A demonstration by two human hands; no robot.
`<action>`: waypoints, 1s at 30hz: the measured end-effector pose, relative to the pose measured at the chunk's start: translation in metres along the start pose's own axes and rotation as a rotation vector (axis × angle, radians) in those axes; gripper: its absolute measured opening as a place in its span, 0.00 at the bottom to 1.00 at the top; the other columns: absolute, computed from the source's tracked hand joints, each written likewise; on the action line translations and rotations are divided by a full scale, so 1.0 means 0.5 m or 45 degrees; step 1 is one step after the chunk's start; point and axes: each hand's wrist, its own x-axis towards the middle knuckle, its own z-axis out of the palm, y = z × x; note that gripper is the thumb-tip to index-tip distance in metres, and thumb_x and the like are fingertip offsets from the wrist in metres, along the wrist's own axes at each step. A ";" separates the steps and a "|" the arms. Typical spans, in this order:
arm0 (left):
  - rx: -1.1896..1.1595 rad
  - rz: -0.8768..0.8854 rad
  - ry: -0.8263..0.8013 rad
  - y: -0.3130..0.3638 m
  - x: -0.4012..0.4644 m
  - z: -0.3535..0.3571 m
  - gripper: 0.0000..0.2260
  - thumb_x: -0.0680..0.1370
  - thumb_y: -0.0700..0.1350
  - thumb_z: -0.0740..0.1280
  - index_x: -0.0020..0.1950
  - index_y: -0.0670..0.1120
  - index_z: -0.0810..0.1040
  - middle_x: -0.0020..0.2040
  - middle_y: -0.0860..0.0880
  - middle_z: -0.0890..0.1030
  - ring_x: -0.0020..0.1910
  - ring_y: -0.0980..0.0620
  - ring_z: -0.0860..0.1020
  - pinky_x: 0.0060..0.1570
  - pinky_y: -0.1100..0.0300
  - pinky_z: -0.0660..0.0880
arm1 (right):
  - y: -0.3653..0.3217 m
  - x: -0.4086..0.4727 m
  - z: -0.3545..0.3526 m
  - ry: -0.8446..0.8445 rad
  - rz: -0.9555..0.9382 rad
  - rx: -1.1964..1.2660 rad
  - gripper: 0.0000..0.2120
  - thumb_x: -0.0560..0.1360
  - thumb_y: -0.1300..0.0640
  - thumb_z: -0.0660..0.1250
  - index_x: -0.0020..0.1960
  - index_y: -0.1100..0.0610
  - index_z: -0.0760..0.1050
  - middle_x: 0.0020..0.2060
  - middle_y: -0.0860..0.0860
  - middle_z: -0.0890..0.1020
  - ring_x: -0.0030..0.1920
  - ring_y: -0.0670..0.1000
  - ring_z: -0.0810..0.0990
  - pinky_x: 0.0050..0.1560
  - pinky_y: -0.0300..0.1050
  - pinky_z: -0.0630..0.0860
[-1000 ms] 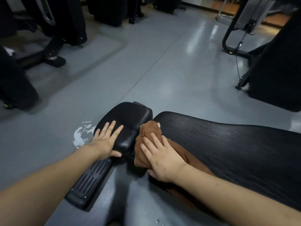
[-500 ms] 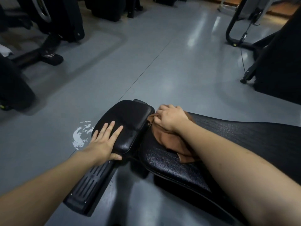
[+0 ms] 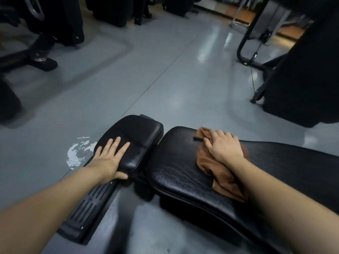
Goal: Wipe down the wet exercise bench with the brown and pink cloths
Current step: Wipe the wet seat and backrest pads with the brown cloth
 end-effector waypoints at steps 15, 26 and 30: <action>0.049 -0.047 -0.051 0.014 -0.006 -0.016 0.52 0.76 0.65 0.68 0.78 0.54 0.28 0.78 0.45 0.26 0.78 0.42 0.30 0.78 0.42 0.40 | 0.010 -0.123 -0.010 -0.088 -0.126 -0.126 0.45 0.72 0.31 0.28 0.83 0.48 0.51 0.82 0.51 0.53 0.81 0.60 0.49 0.78 0.60 0.52; 0.169 -0.126 -0.048 0.033 -0.016 -0.021 0.52 0.76 0.66 0.67 0.79 0.52 0.29 0.79 0.46 0.28 0.80 0.43 0.34 0.79 0.45 0.45 | 0.007 -0.121 -0.013 -0.135 -0.342 -0.069 0.46 0.70 0.31 0.27 0.83 0.48 0.48 0.82 0.51 0.50 0.81 0.59 0.45 0.79 0.61 0.49; 0.236 -0.154 -0.065 0.048 -0.020 -0.028 0.51 0.76 0.66 0.65 0.79 0.51 0.28 0.79 0.45 0.29 0.81 0.44 0.36 0.79 0.47 0.48 | 0.004 -0.124 -0.014 -0.136 -0.405 -0.042 0.47 0.69 0.32 0.26 0.83 0.48 0.48 0.83 0.50 0.50 0.82 0.59 0.45 0.79 0.61 0.47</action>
